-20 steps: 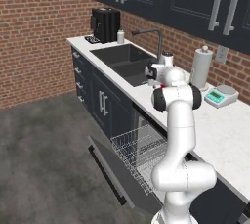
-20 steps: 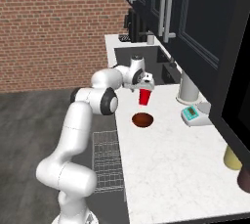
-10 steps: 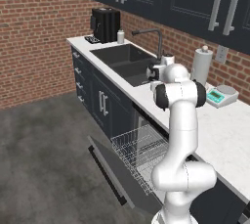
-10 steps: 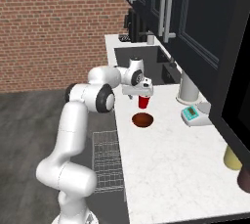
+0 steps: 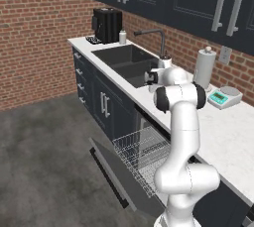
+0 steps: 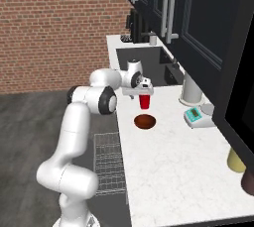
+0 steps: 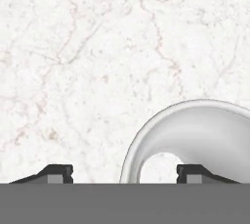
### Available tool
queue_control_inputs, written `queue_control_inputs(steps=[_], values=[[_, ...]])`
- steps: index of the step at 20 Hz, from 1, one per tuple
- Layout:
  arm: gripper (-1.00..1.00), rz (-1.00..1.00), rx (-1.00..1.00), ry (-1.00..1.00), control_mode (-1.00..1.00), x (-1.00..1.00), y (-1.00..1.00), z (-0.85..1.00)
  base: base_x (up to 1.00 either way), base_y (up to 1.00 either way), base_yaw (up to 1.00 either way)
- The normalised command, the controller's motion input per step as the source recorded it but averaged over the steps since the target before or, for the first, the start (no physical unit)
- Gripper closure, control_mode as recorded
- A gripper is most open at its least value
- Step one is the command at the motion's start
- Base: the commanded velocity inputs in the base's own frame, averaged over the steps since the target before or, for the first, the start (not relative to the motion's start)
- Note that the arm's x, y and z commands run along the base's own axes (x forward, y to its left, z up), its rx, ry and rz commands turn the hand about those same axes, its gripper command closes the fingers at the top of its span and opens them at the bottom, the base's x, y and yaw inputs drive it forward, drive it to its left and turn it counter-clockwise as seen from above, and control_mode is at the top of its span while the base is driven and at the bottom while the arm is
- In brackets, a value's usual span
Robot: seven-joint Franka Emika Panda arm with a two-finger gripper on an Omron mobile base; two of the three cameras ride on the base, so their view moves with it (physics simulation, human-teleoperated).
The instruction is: Pick up the cup and bowl from the counter, place them in the dishwasher, and close the dishwasher door.
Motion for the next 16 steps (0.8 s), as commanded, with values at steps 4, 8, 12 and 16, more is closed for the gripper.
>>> queue_control_inputs(steps=[4,8,12,16], values=[[1.00,0.03,0.03,0.00,-1.00,-0.34,0.00,-0.37,0.00,0.00,0.00],[1.00,0.00,0.00,0.02,-1.00,-0.99,0.01,-0.41,0.00,0.00,0.00],[1.00,0.01,-0.04,-0.05,-1.00,-0.68,0.59,-0.34,0.00,0.00,0.00],[1.00,0.00,0.00,-0.05,-1.00,0.07,0.53,-0.03,0.00,0.00,0.00]])
